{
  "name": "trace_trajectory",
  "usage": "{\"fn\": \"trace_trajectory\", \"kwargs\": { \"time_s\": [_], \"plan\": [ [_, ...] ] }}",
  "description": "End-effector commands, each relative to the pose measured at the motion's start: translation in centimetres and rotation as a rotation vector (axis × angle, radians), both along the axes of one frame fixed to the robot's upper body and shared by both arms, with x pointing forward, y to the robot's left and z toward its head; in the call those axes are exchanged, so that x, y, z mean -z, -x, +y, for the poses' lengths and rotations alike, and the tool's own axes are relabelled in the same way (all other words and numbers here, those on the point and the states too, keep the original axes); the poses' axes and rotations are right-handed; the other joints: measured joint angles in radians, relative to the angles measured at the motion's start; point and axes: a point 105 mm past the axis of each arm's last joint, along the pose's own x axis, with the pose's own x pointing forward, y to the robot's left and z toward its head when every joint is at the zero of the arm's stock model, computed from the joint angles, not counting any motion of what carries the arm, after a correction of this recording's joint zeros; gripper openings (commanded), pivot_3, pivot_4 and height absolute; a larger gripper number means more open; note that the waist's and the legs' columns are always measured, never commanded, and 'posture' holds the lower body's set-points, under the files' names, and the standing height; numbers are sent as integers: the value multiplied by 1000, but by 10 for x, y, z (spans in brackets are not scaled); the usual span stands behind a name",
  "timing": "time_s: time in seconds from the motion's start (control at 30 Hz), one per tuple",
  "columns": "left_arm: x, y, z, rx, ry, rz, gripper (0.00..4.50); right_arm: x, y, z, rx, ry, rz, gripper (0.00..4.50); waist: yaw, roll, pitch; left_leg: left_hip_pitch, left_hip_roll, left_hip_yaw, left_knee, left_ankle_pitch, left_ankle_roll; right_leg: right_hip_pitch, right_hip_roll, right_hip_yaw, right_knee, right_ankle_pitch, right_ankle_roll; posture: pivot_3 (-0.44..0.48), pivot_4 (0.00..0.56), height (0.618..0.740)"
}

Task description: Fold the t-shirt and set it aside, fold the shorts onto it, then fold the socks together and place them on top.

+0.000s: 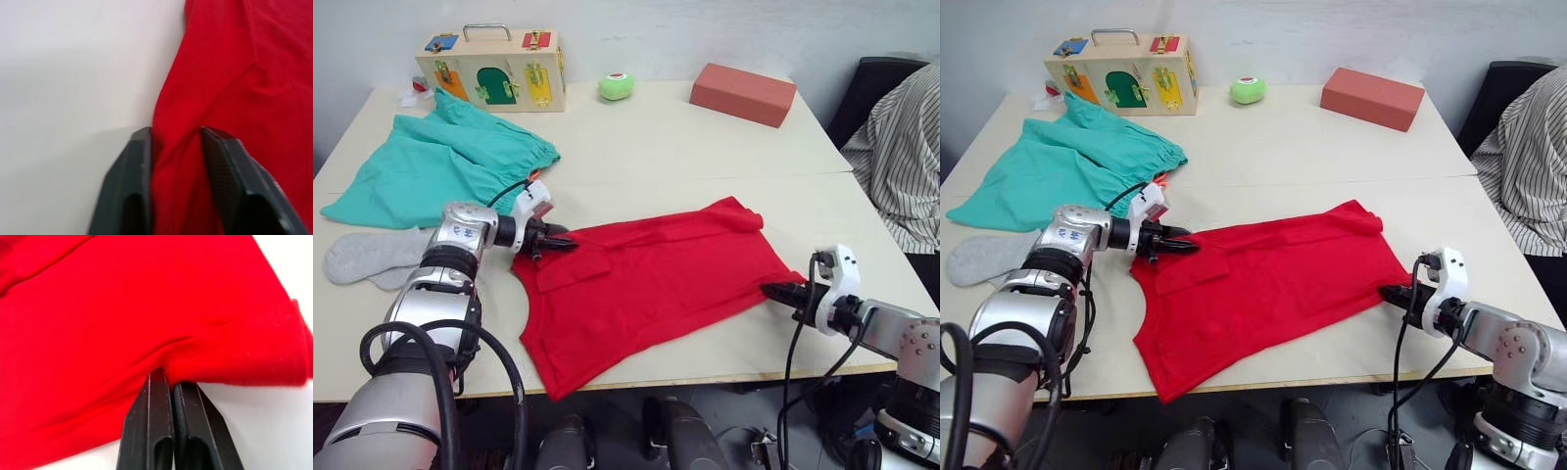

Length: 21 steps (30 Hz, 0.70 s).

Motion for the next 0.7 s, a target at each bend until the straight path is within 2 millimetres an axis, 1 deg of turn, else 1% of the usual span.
{"fn": "trace_trajectory", "kwargs": {
  "time_s": [0.03, 0.07, 0.13, 0.27, 0.4, 0.47, 0.57, 0.63, 0.7],
  "plan": [
    [10, 9, 13, -37, 47, 40, 356, -18, -24, -13, 27, 79, -102, 0, -3, 0, 0, 0, 0, 0, 0, 0, 0, 0, 0, 0, 0, 0, 0, 0, 150, 740],
    [10, 10, 14, -51, 74, 40, 37, -20, -31, -14, 23, 100, -116, 0, -5, 0, 0, 0, 0, 0, 0, 0, 0, 0, 0, 0, 0, 0, 0, 0, 150, 740],
    [12, 16, 17, -88, 119, 34, 37, -25, -48, -16, 11, 158, -143, 0, -14, 1, 1, 0, 0, 0, 0, 1, -1, 0, 0, 1, 1, 0, 0, 0, 150, 740],
    [11, 35, 18, -208, 176, -6, 37, -30, -80, -15, -11, 246, -188, 0, -24, 1, 1, 0, 1, 0, -1, 2, -3, 0, 0, 7, 1, 0, 0, 0, 150, 740],
    [12, 74, 3, -276, 230, 3, 37, -31, -108, -5, -32, 278, -214, 0, -24, 2, 1, 2, 1, 2, -1, 3, -3, 0, 0, 11, 1, 0, 0, 0, 150, 740],
    [16, 89, 0, -324, 237, 6, 37, -29, -116, 2, -52, 284, -219, 0, -21, 2, 1, 2, 1, 2, -1, 3, -3, 0, 0, 11, 1, 0, 0, 0, 150, 740],
    [19, 105, -3, -414, 264, -9, 37, -28, -124, 12, -84, 286, -222, 0, -18, 2, 1, 2, 1, 1, 0, 3, -3, 0, 0, 12, 2, 0, 0, 0, 150, 740],
    [18, 117, -12, -436, 321, 4, 37, -27, -127, 15, -90, 294, -240, 0, -18, 2, 1, 3, 1, 1, 0, 3, -3, 0, 0, 12, 2, 0, 0, 0, 150, 740],
    [19, 124, -17, -447, 351, 34, 37, -29, -128, 18, -116, 274, -254, 0, -17, 2, 1, 3, 0, 1, 0, 3, -3, 1, 0, 12, 2, 0, 0, 0, 150, 740]
  ]
}}
